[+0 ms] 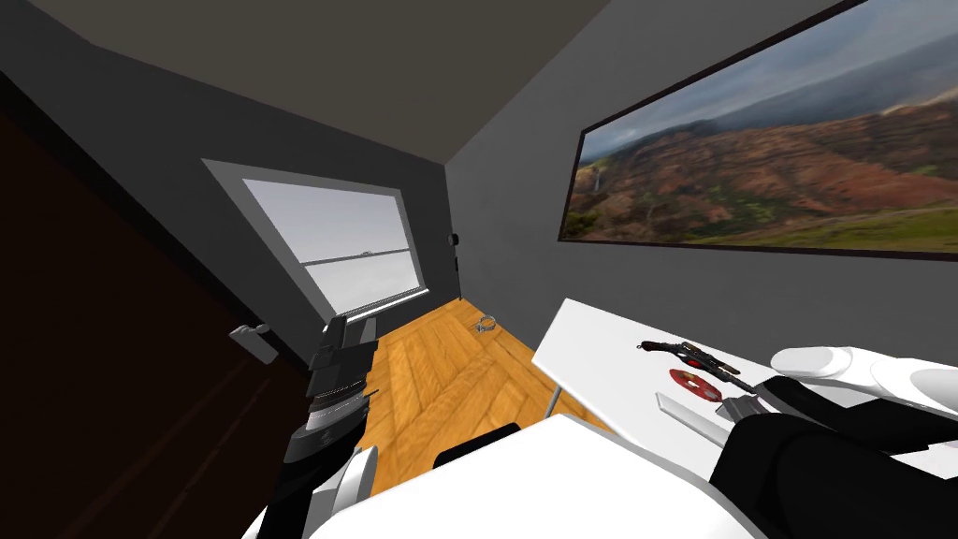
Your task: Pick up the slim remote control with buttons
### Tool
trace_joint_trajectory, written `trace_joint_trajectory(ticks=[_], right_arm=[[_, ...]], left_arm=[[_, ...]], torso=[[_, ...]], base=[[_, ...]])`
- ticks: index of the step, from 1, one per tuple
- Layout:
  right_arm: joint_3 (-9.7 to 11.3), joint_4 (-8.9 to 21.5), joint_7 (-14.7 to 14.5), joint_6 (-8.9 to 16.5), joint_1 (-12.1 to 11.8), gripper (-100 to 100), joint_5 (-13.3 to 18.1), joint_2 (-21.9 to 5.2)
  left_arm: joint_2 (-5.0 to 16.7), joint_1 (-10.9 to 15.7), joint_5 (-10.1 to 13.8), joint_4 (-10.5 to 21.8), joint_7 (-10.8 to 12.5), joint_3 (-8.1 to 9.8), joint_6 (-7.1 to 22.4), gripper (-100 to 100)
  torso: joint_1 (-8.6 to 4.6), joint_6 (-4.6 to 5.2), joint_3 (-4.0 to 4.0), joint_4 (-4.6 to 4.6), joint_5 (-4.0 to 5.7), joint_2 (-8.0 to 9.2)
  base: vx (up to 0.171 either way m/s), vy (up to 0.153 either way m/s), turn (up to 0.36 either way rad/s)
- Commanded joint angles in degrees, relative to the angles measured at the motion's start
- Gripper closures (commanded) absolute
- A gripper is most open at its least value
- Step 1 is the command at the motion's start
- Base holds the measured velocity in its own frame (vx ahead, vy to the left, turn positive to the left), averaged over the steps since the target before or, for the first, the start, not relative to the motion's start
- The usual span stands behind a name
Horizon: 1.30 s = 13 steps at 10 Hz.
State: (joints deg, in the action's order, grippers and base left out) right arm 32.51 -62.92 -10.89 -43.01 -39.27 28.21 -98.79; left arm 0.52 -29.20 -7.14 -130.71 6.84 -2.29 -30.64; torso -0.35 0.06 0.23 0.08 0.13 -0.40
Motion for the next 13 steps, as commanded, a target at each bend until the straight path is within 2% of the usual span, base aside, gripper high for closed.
trace_joint_trajectory(ticks=[1,2,3,12,13], right_arm=[[0.0,0.0,0.0,0.0,0.0,-100,0.0,0.0],[-0.01,-0.03,-0.03,0.06,-0.05,0,0.03,0.06],[-0.3,-0.26,1.26,0.12,0.64,-100,1.72,0.52],[-2.92,-2.33,12.86,0.67,6.74,-100,16.93,4.78],[-2.8,-2.06,11.77,0.5,6.22,-100,15.72,4.46]], left_arm=[[0.0,0.0,0.0,0.0,0.0,0.0,0.0,0],[-0.01,0.0,0.0,0.0,0.0,-0.01,0.0,0],[-0.01,0.01,0.0,0.0,0.0,-0.01,0.0,0],[-0.01,0.01,0.0,0.0,0.0,-0.01,0.0,0],[-0.01,0.01,0.0,0.0,0.0,-0.01,0.0,0]], torso=[[0.0,0.0,0.0,0.0,0.0,0.0],[0.28,0.02,-0.1,-0.04,-0.07,0.16],[0.47,0.02,-0.16,-0.07,-0.12,0.26],[0.52,0.03,-0.28,-0.12,-0.14,0.46],[0.52,0.03,-0.27,-0.12,-0.15,0.44]], base=[[0.022,-0.052,0.019],[0.006,-0.012,0.001],[-0.005,-0.012,-0.006],[-0.027,-0.018,-0.011],[-0.01,-0.007,-0.001]])
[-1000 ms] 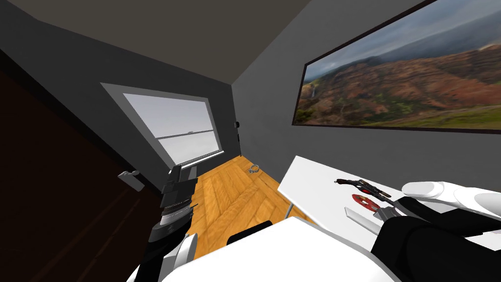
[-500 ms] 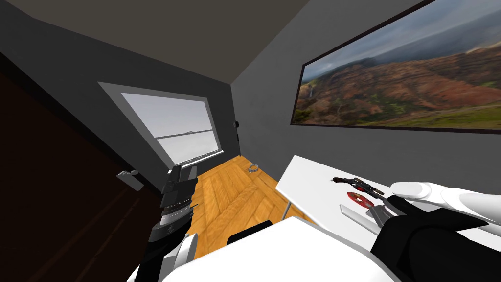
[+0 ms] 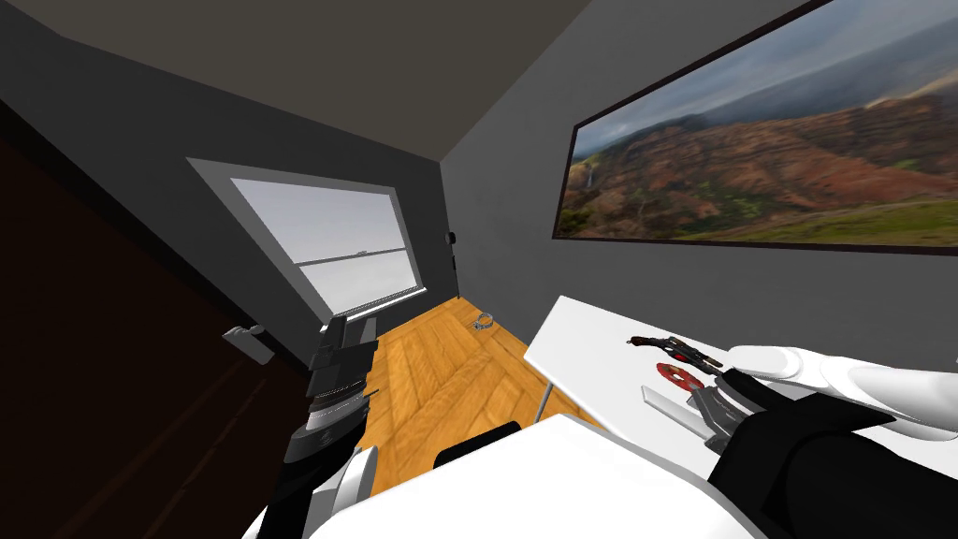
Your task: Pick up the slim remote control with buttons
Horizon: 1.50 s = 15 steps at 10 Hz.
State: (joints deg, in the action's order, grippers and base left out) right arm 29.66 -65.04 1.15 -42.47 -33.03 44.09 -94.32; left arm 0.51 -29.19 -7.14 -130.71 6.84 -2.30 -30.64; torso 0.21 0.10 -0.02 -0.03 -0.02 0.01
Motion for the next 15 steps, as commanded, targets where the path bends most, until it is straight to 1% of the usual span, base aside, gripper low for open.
trace_joint_trajectory(ticks=[1,5,6,7,15], right_arm=[[0.0,0.0,0.0,0.0,0.0,100,0.0,0.0],[0.02,-0.03,-0.03,-0.05,-0.02,100,-0.02,0.01],[0.02,-0.03,-0.03,-0.05,-0.02,0,-0.02,0.02],[0.51,0.25,-1.76,0.01,-0.86,100,-2.33,-0.64],[2.84,2.1,-12.06,-0.48,-6.28,100,-15.79,-4.42]], left_arm=[[0.0,0.0,0.0,0.0,0.0,0.0,0.0,0],[0.0,0.0,0.0,0.0,0.0,0.0,0.0,0],[0.0,0.0,0.0,0.0,0.0,0.0,0.0,0],[0.0,0.0,0.0,0.0,0.0,0.0,0.0,0],[0.0,0.0,0.0,0.0,0.0,0.0,0.0,0]], torso=[[0.0,0.0,0.0,0.0,0.0,0.0],[-0.05,-0.01,0.05,0.02,0.02,-0.08],[-0.05,-0.01,0.05,0.02,0.02,-0.08],[-0.05,-0.01,0.05,0.02,0.01,-0.08],[0.13,-0.03,0.1,0.03,-0.1,-0.18]], base=[[0.0,0.0,0.0],[0.0,0.0,0.0],[0.0,0.0,0.0],[0.02,0.011,0.019],[0.029,0.02,0.011]])
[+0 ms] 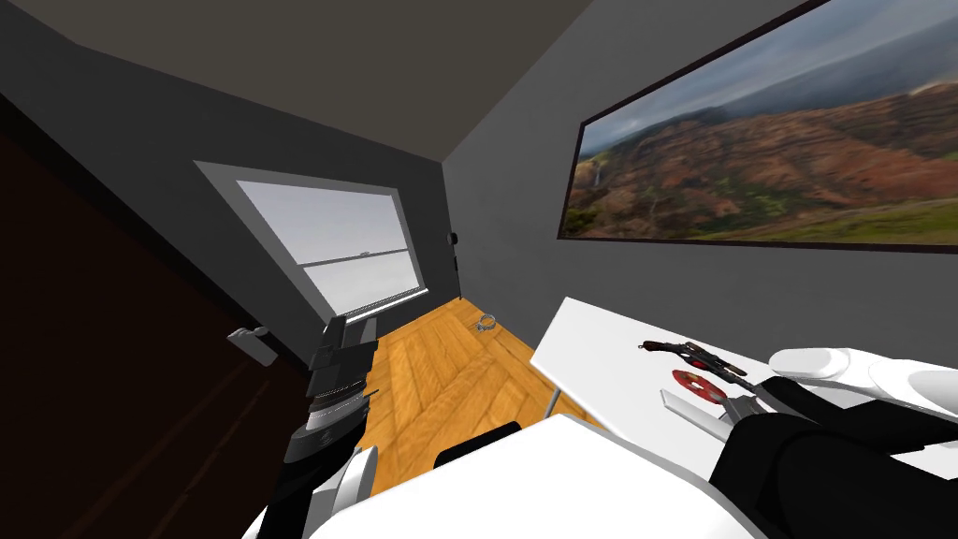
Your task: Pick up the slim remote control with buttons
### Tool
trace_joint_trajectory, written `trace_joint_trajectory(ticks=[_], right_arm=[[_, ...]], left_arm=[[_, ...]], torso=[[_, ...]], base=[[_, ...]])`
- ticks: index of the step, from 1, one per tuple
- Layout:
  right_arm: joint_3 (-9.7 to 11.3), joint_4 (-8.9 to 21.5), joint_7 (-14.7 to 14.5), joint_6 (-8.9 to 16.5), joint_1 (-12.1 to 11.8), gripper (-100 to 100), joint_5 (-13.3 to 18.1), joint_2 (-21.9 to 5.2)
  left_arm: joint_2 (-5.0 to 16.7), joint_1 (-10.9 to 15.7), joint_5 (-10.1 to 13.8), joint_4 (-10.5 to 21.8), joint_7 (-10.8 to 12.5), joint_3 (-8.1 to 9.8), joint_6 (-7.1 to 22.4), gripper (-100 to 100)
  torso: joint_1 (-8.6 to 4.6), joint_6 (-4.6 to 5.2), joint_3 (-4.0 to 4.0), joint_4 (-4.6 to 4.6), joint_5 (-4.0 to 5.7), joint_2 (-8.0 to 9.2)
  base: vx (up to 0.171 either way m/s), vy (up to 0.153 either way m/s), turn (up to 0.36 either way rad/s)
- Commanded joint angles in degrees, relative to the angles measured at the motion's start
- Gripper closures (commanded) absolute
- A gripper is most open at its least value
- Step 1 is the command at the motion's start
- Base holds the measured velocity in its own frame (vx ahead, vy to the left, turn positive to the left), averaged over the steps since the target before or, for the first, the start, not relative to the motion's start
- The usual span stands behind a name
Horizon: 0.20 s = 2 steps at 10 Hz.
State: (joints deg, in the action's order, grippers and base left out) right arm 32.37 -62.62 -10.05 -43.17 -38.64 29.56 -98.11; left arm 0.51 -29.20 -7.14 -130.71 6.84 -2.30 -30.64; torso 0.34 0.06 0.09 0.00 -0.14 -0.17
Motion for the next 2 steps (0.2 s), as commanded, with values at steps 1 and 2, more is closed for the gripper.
trace_joint_trajectory(ticks=[1,2], right_arm=[[0.0,0.0,0.0,0.0,0.0,100,0.0,0.0],[0.03,0.1,-0.3,-0.05,-0.05,0,-0.19,-0.04]], left_arm=[[0.0,0.0,0.0,0.0,0.0,0.0,0.0,0],[0.0,0.0,0.0,0.0,0.0,0.0,0.0,0]], torso=[[0.0,0.0,0.0,0.0,0.0,0.0],[-0.03,-0.02,-0.02,0.0,0.02,0.04]], base=[[0.014,0.006,-0.004],[0.0,0.0,0.0]])
